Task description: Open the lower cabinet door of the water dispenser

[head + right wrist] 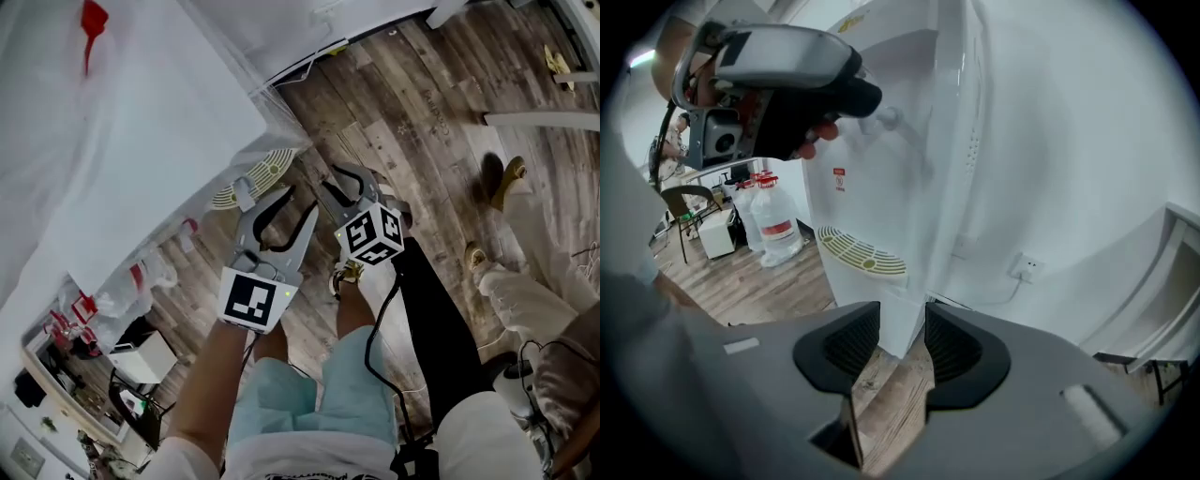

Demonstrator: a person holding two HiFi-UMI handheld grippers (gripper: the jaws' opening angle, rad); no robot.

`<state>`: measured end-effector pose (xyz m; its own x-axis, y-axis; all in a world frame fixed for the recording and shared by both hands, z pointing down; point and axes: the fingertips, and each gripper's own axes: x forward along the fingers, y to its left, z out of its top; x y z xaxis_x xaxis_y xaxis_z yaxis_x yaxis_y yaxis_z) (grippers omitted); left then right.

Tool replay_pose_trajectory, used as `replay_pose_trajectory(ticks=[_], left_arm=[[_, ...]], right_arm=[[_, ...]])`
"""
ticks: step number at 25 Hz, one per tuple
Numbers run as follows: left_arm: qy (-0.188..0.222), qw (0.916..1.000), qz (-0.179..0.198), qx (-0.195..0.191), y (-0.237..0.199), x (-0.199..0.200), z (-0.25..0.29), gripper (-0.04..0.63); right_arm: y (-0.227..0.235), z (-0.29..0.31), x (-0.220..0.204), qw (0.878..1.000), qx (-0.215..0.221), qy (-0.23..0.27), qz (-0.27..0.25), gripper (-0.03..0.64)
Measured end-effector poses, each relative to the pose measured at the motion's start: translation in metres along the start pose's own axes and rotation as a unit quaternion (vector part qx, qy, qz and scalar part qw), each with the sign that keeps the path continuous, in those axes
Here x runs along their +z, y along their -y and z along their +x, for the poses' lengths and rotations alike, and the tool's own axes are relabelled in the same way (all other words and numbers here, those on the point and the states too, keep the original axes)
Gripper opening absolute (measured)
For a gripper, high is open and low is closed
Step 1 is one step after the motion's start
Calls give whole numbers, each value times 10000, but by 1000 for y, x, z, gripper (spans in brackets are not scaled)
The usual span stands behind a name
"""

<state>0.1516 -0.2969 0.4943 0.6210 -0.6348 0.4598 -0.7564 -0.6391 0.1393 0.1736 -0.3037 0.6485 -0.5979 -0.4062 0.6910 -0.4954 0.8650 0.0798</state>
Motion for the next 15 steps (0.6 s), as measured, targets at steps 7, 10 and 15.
replay_pose_trajectory(ticks=[7, 10, 15], left_arm=[[-147, 9998, -23, 104, -3, -16, 6, 146], [-183, 9997, -74, 142, -6, -20, 7, 146], [-247, 9993, -178, 194, -15, -31, 10, 146]], right_arm=[[15, 39, -9, 9985, 284, -105, -446, 143], [16, 52, -13, 9961, 460, -234, -720, 147], [17, 72, -17, 9905, 716, -460, -1080, 152]])
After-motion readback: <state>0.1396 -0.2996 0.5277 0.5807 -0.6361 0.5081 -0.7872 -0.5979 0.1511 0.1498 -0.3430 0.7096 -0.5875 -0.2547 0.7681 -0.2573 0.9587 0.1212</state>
